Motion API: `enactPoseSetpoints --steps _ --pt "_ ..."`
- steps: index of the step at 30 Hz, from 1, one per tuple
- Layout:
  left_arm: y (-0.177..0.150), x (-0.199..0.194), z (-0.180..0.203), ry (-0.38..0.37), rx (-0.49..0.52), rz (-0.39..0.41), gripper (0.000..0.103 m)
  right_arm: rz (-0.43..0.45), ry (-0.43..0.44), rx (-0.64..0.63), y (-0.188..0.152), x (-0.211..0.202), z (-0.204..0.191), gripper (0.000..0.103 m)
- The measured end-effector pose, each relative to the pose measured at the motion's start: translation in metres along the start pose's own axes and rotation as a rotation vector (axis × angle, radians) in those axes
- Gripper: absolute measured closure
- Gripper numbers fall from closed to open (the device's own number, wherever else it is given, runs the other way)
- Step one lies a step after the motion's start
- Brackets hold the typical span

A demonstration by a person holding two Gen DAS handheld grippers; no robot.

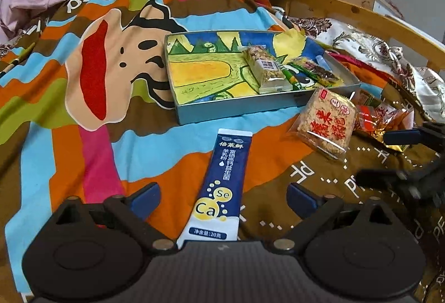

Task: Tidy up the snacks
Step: 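Close the left tool on the blue milk-powder stick while the right tool grasps the rice cracker pack, then lift and carry the blue stick and rice cracker pack over the tray with both tools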

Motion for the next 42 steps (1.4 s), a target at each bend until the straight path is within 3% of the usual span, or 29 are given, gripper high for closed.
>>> enactPoseSetpoints --steps 4,9,15,20,23,28,34,39,42 --pt "0.001 0.006 -0.005 -0.047 -0.041 -0.020 0.024 -0.043 -0.078 0.160 0.020 0.019 0.013 0.001" --pt "0.003 0.013 -0.004 -0.075 -0.054 -0.037 0.037 -0.071 -0.134 0.364 0.037 0.040 0.027 0.001" --pt "0.000 0.025 -0.001 -0.061 -0.067 -0.094 0.052 -0.103 -0.278 0.438 0.045 0.062 0.037 0.001" --pt "-0.004 0.029 -0.007 -0.061 -0.142 -0.144 0.058 -0.179 -0.319 0.376 0.033 0.082 0.036 0.005" --pt "-0.005 0.028 -0.009 -0.069 -0.193 -0.166 0.058 -0.167 -0.312 0.293 0.027 0.078 0.031 0.011" --pt "-0.006 0.027 -0.006 -0.061 -0.226 -0.192 0.060 -0.170 -0.216 0.169 0.017 0.062 0.025 0.016" --pt "-0.008 0.023 0.001 -0.051 -0.246 -0.225 0.061 -0.197 -0.038 -0.012 -0.008 0.036 0.008 0.017" --pt "-0.011 0.018 0.011 -0.046 -0.245 -0.257 0.062 -0.205 -0.011 -0.291 -0.031 0.013 -0.008 0.017" --pt "-0.011 0.020 0.014 -0.030 -0.230 -0.259 0.062 -0.183 -0.010 -0.349 -0.043 0.005 -0.011 0.016"
Point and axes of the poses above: each gripper's, at about its wrist camera, not at the fingertips, and x roughly the way its jaws point, z to its right, y to its top, the point moved 10 cm from there along x, roughly the way its jaws point, and after that the axes turned 9 degrees about y, right-handed, at the moved point
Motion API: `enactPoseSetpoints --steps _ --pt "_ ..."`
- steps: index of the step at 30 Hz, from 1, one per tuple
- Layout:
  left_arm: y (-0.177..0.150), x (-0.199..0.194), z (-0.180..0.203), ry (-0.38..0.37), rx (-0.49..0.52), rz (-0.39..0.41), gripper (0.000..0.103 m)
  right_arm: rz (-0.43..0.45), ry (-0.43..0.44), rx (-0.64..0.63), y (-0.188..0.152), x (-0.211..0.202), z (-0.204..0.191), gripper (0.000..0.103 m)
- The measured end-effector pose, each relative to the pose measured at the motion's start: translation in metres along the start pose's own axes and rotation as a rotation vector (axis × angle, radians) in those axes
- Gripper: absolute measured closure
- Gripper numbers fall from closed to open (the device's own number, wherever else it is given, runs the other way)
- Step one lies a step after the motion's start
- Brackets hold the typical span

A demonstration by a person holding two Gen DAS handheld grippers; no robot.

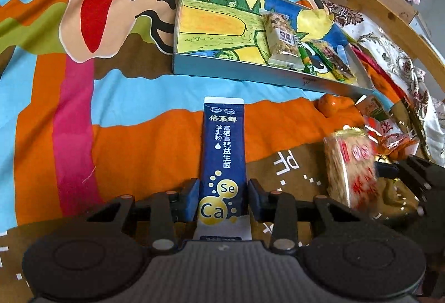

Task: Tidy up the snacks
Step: 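Lift and carry the blue stick and rice cracker pack over the tray with both tools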

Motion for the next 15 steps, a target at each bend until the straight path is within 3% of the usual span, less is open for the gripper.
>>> enactPoseSetpoints --steps 3,8,11,15 --pt "-0.001 0.004 0.002 0.010 -0.003 -0.001 0.061 0.041 0.000 0.033 -0.007 -0.002 0.000 0.011" --pt "0.000 0.007 0.007 0.011 0.006 0.024 0.048 0.074 -0.002 0.074 -0.013 -0.005 -0.005 0.007" --pt "0.001 0.009 0.009 0.039 0.017 0.038 0.048 0.094 -0.050 0.073 -0.018 -0.004 -0.007 0.006" --pt "-0.004 0.007 0.014 0.112 0.059 0.051 0.058 0.116 -0.073 0.113 -0.024 -0.002 -0.009 0.008"
Point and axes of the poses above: each gripper's, at about its wrist camera, not at the fingertips, and x roughly the way its jaws point, z to its right, y to its top, the point moved 10 cm from there along x, roughly the way its jaws point, and after that the axes turned 9 degrees about y, right-handed, at the moved point
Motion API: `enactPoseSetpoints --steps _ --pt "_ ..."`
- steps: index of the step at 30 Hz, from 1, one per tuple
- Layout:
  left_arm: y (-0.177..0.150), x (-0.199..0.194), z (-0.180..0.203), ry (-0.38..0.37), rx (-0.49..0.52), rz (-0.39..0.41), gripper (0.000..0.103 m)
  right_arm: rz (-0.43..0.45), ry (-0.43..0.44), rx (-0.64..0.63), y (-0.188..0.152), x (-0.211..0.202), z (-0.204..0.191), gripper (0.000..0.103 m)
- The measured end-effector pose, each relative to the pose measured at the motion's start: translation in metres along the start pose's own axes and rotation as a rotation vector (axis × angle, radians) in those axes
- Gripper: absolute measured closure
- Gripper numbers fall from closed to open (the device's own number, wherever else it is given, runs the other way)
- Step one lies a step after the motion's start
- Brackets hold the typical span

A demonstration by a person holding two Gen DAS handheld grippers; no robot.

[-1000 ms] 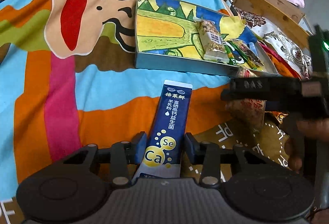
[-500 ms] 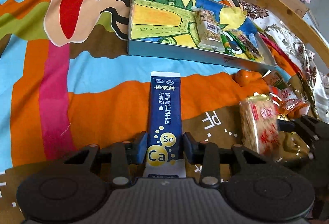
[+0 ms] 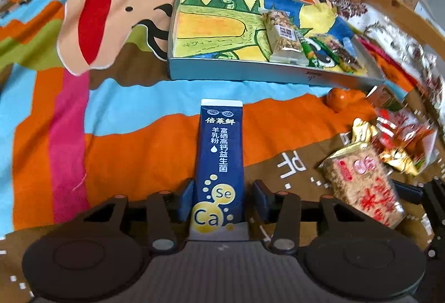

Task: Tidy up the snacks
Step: 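Lift and carry the blue stick and rice cracker pack over the tray with both tools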

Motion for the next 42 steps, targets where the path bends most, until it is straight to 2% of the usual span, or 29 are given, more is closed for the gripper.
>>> enactPoseSetpoints --steps 2,9,13,19,28,33,38,42 --pt "-0.004 -0.003 0.002 0.023 0.007 0.001 0.061 0.017 -0.001 -0.018 0.001 0.000 -0.003 0.011" --pt "-0.019 -0.021 0.009 0.040 -0.019 -0.021 0.062 0.035 0.008 -0.020 0.000 -0.007 -0.002 0.024" --pt "-0.029 -0.028 0.014 0.023 -0.060 -0.059 0.062 0.032 0.009 -0.037 -0.002 -0.011 -0.002 0.024" --pt "-0.031 -0.023 0.015 0.035 -0.077 -0.053 0.061 0.044 0.026 -0.028 -0.005 -0.009 0.000 0.023" --pt "-0.036 -0.038 0.020 0.071 -0.096 -0.025 0.066 0.064 -0.067 -0.237 -0.004 -0.021 -0.014 0.027" --pt "-0.040 -0.050 0.026 0.062 -0.167 -0.005 0.067 0.106 -0.151 -0.402 -0.003 -0.032 -0.020 0.028" --pt "-0.041 -0.061 0.031 0.041 -0.211 0.035 0.068 0.136 -0.163 -0.436 -0.001 -0.045 -0.021 0.028" --pt "-0.032 -0.076 0.031 0.027 -0.223 0.096 0.068 0.171 -0.183 -0.438 0.005 -0.054 -0.018 0.028"
Point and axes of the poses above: each gripper's, at about its wrist camera, not at the fingertips, and x roughly the way its jaws point, z to its right, y to its top, the point moved 10 cm from there along x, roughly the way its jaws point, and after that the axes turned 9 degrees about y, right-handed, at the moved point
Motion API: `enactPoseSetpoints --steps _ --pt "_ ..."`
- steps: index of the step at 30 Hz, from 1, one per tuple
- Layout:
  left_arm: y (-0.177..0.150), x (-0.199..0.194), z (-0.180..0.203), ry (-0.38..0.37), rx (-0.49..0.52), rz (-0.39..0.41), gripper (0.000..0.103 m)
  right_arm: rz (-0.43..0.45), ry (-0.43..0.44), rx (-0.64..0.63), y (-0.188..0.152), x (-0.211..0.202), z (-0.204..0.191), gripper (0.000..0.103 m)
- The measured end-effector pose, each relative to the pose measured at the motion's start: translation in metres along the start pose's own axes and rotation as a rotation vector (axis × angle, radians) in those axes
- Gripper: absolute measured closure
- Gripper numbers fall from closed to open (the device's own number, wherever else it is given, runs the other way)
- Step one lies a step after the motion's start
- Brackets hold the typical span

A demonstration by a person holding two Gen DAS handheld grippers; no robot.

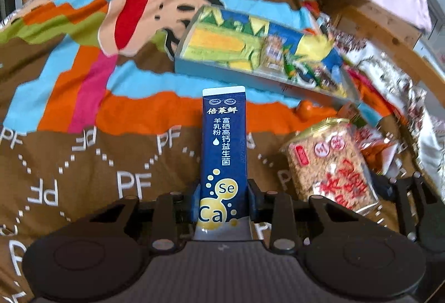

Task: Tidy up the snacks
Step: 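Lift and carry the blue stick and rice cracker pack over the tray with both tools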

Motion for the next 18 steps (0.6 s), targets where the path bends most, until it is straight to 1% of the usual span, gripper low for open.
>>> enactPoseSetpoints --steps 4,8,11,14,18 --pt "0.015 -0.015 0.004 -0.012 -0.005 0.059 0.068 0.028 -0.015 0.050 0.004 -0.005 0.010 0.028" --pt "0.030 -0.024 0.012 -0.015 0.018 0.110 0.068 0.058 -0.022 0.092 0.009 -0.009 0.019 0.028" --pt "0.043 -0.032 0.021 -0.040 0.034 0.149 0.067 0.103 -0.031 0.081 0.018 -0.013 0.030 0.028" --pt "0.056 -0.038 0.028 -0.056 0.035 0.179 0.067 0.162 -0.056 0.063 0.033 -0.017 0.054 0.028" --pt "0.080 -0.039 0.035 -0.072 0.019 0.217 0.067 0.229 -0.099 0.078 0.047 -0.017 0.095 0.028"
Point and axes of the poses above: each gripper's, at about its wrist camera, not at the fingertips, and x roughly the way its jaws point, z to its right, y to its top, the point moved 10 cm from there along x, roughly the way its jaws point, and after that the axes turned 9 degrees about y, right-handed, at the moved point
